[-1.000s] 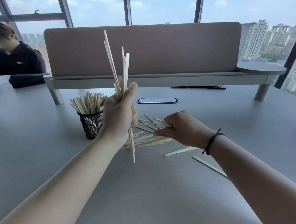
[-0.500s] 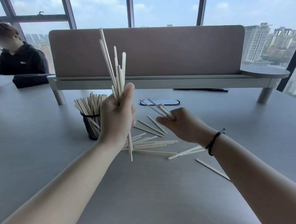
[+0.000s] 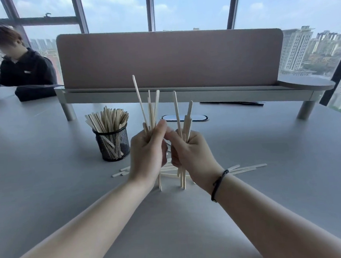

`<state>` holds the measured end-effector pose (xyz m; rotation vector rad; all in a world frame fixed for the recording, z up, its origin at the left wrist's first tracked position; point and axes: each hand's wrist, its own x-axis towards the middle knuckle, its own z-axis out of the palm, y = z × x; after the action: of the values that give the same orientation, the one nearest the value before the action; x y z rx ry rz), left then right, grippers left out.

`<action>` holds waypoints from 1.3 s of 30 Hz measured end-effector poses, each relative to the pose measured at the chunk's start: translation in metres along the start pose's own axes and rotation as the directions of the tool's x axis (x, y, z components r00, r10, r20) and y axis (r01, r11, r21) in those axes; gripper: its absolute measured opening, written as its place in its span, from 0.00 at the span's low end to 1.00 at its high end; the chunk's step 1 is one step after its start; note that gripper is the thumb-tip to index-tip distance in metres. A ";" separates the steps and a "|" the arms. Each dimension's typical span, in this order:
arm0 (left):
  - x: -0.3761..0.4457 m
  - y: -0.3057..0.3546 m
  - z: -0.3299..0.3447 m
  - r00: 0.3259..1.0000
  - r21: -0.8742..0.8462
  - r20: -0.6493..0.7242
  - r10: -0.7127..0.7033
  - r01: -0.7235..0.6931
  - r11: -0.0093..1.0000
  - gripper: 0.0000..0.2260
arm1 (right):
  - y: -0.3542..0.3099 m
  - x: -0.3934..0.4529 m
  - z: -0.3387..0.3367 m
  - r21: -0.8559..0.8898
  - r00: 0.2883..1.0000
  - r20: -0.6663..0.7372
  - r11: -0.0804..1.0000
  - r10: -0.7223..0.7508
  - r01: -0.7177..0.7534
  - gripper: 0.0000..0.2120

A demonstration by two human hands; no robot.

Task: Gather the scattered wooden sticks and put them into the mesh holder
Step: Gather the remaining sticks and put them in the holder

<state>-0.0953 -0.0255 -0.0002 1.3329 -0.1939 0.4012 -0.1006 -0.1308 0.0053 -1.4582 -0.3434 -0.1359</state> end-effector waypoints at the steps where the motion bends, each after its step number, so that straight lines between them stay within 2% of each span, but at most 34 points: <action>1: -0.001 -0.002 -0.001 1.000 0.003 0.006 -0.001 0.001 1.000 0.25 | 0.001 -0.001 -0.001 -0.013 1.000 0.006 1.000 -0.008 0.008 0.26; 5: -0.007 -0.007 -0.001 0.999 0.051 0.027 0.018 -0.019 0.999 0.26 | 0.004 -0.003 -0.003 -0.041 1.000 -0.008 0.999 -0.007 0.006 0.22; 9: -0.007 -0.009 -0.003 0.999 0.060 0.034 0.038 -0.040 0.997 0.29 | 0.006 -0.001 -0.005 -0.015 0.999 -0.053 1.000 0.007 -0.008 0.26; 12: -0.003 -0.004 -0.005 0.996 0.065 0.041 0.076 -0.079 0.995 0.37 | 0.004 0.000 -0.005 0.020 0.997 -0.076 1.000 0.012 -0.011 0.27; 15: -0.001 -0.001 -0.008 0.995 0.081 0.045 0.087 -0.091 0.993 0.38 | 0.003 -0.001 -0.004 0.048 0.996 -0.087 0.998 0.031 -0.027 0.28; 18: 0.002 0.001 -0.008 0.997 0.071 0.070 0.036 -0.041 0.997 0.36 | 0.002 0.000 -0.004 0.090 0.993 -0.099 0.995 0.057 -0.049 0.27; 22: 0.004 0.007 -0.008 0.995 0.052 0.095 -0.008 0.003 0.999 0.24 | -0.002 0.002 -0.006 0.115 0.995 -0.065 0.991 0.070 -0.062 0.26; 26: 0.004 0.009 -0.009 0.990 0.008 0.133 -0.047 0.046 0.999 0.20 | -0.003 0.003 -0.009 0.108 0.994 -0.028 0.989 0.107 -0.104 0.22; 32: 0.000 0.016 -0.005 0.975 -0.023 0.107 -0.195 0.199 0.980 0.24 | -0.012 0.001 -0.010 0.195 0.958 0.033 0.939 0.284 -0.285 0.28; 39: 0.003 0.024 -0.020 0.937 -0.035 0.093 -0.336 0.341 0.940 0.26 | -0.015 0.011 0.018 0.228 0.927 0.101 0.898 0.362 -0.376 0.33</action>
<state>-0.1036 -0.0010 0.0176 1.3044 -0.0425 0.0467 -0.0974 -0.1135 0.0240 -1.2586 -0.1166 0.2484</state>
